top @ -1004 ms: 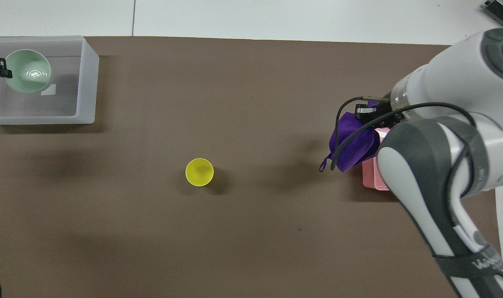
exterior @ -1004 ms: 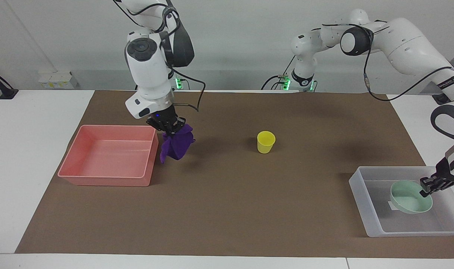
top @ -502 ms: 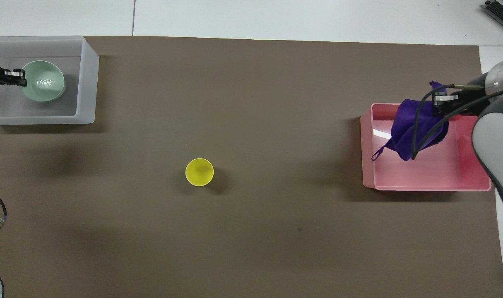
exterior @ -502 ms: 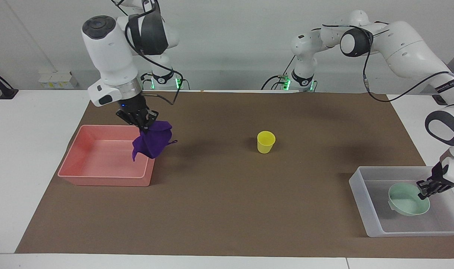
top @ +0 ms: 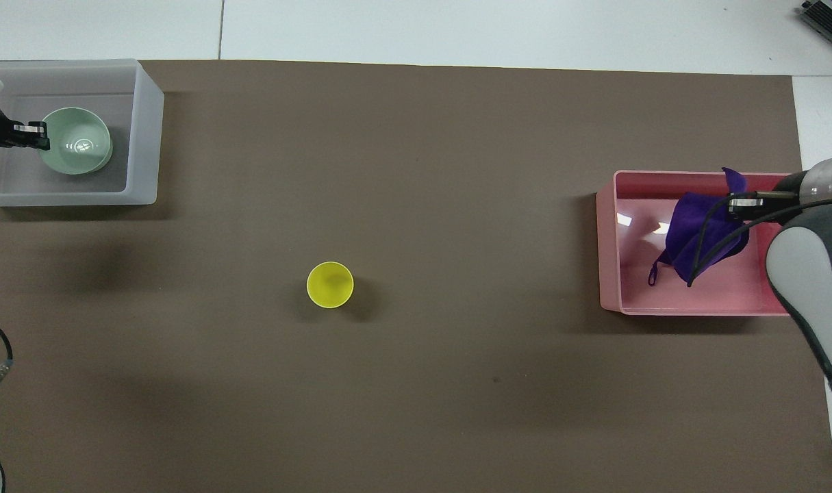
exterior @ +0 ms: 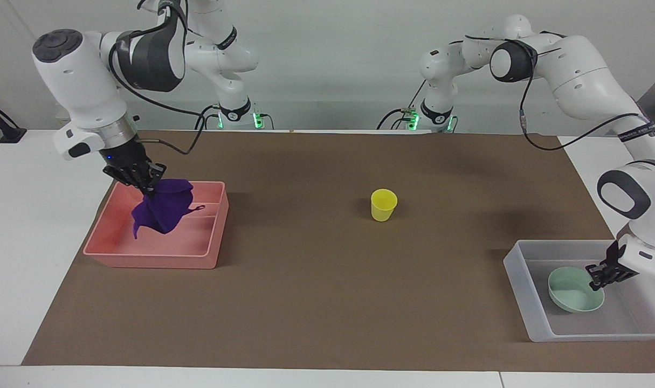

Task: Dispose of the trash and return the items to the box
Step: 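Lift the purple cloth with the right gripper and drop it into the pink box, then release the bowl with the left gripper while the right gripper withdraws from the pink box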

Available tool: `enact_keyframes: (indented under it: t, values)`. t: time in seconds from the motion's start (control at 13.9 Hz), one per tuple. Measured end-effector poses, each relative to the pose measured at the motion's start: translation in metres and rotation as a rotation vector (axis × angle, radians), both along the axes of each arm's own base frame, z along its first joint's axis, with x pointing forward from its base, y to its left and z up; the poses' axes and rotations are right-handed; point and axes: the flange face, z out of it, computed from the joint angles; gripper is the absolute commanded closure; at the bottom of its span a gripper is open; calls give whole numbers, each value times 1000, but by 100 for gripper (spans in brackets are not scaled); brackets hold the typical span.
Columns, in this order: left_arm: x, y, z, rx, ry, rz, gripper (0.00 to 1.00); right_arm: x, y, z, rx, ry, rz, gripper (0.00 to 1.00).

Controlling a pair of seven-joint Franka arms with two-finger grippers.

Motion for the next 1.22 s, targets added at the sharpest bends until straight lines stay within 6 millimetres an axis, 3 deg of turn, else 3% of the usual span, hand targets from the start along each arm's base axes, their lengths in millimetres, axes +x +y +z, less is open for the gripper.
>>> enact_keyframes:
  t: [0.07,0.14,0.36,0.5,0.65,0.72,0.79,1.0,1.22]
  values:
    - [-1,0,0,0,1,0,73,-5,-1,-18,-1,-3,-4,100]
    - [-1,1,1,0,1,0,37,-11,-2,-34,0,2,-7,100]
    - [-2,1,3,2,0,-4,28,-25,-4,-68,5,34,-15,100]
    - [-3,1,6,3,-2,-6,21,-26,-7,-78,4,33,-21,100]
    - [-3,0,14,6,-13,-9,7,-26,-10,-84,5,43,-26,47]
    - [-2,-2,21,9,-22,-11,0,-25,-10,-86,5,45,-27,14]
    - [-3,-4,31,11,-33,-14,0,-25,-8,-86,6,45,-27,0]
    - [-5,-25,77,16,-70,-43,0,-19,0,-72,5,18,-20,0]
    - [-20,-70,121,25,-86,-99,0,-14,2,-36,7,6,-18,0]
